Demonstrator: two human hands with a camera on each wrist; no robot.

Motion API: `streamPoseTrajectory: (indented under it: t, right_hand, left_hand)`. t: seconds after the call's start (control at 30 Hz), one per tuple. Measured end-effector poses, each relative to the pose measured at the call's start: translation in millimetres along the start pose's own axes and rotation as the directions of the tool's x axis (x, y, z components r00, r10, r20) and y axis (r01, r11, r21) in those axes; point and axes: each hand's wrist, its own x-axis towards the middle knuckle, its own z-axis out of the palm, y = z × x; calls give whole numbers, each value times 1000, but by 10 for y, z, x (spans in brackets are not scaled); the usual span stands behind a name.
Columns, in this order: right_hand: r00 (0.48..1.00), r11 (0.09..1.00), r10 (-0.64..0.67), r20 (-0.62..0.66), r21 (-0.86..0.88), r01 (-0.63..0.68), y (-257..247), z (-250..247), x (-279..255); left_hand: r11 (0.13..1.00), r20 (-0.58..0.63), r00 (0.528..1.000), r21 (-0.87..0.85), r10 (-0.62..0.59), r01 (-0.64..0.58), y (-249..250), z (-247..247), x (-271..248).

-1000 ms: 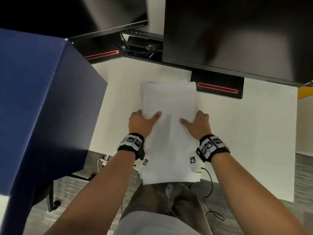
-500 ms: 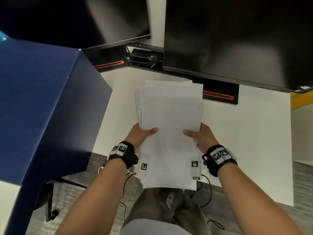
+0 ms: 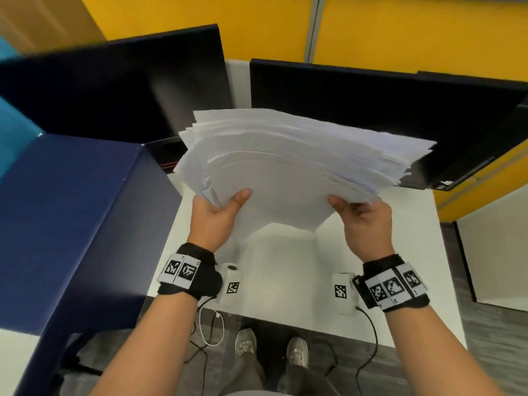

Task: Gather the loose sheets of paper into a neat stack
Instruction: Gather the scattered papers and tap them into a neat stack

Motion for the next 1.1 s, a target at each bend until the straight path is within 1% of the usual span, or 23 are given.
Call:
streamPoseTrajectory:
  t: [0.07, 0.17, 0.23, 0.3, 0.37, 0.43, 0.5, 0.57, 0.6, 0.67, 0.7, 0.73, 0.8, 0.87, 0.93, 0.97, 1.0, 1.07, 1.1]
  right_hand:
    - [999, 998, 51, 1, 47, -51, 92, -16, -33]
    - [978, 971, 198, 68, 125, -205, 304, 4, -84]
    - [957, 954, 267, 113, 110, -279, 424, 55, -127]
    - [943, 943, 306, 129, 92, -319, 472, 129, -165]
    - [950, 947, 295, 106, 98, -305, 444, 185, -166]
    - [969, 962, 239, 64, 123, -245, 355, 205, -154]
    - [986, 975, 163, 37, 149, -167, 298, 168, -131]
    - [991, 983, 120, 60, 129, -127, 289, 100, -133]
    - [987, 984, 125, 101, 114, -136, 314, 67, -135]
    - [965, 978, 189, 183, 58, -202, 381, 49, -136]
    - [957, 974, 215, 194, 34, -226, 395, 73, -139]
    - [958, 973, 223, 183, 14, -229, 385, 107, -138]
    - [975, 981, 194, 113, 6, -196, 282, 176, -126]
    - [991, 992, 121, 60, 30, -123, 186, 176, -116]
    - [997, 999, 40, 60, 2, -40, 154, 143, -117]
    - [997, 999, 39, 68, -24, -37, 183, 131, -117]
    - [994, 997, 69, 83, -29, -66, 228, 132, -125]
    - [975, 980, 199, 103, -2, -200, 318, 147, -145]
    - [966, 970, 240, 99, 22, -243, 315, 155, -158]
  left_hand:
    - [1000, 7, 1000, -9, -19, 19, -25, 37, -39]
    - [992, 14, 993, 36, -120, 120, -220, 89, -117]
    - [983, 22, 984, 60, -175, 173, -394, 112, -162]
    - [978, 19, 982, 98, -188, 186, -516, 139, -198]
    - [974, -9, 982, 120, -190, 190, -561, 138, -194]
    - [977, -40, 983, 116, -178, 181, -507, 112, -164]
    - [985, -49, 991, 112, -125, 130, -427, 73, -126]
    - [988, -28, 995, 118, -98, 100, -410, 34, -120]
    - [986, -4, 993, 123, -115, 115, -434, 26, -125]
    - [968, 19, 978, 143, -210, 205, -542, 22, -136]
    - [958, 18, 970, 162, -242, 236, -578, 27, -134]
    - [955, 13, 970, 180, -242, 236, -578, 44, -123]
    - [960, -16, 978, 188, -210, 209, -480, 80, -84]
    - [980, -65, 989, 142, -131, 139, -364, 93, -47]
    - [988, -96, 992, 121, -82, 93, -340, 97, -63]
    - [988, -100, 991, 118, -87, 99, -353, 108, -90]
    - [986, -97, 990, 118, -105, 117, -383, 127, -117]
    - [979, -90, 983, 118, -157, 167, -460, 172, -148]
    - [979, -91, 982, 98, -168, 177, -465, 190, -154]
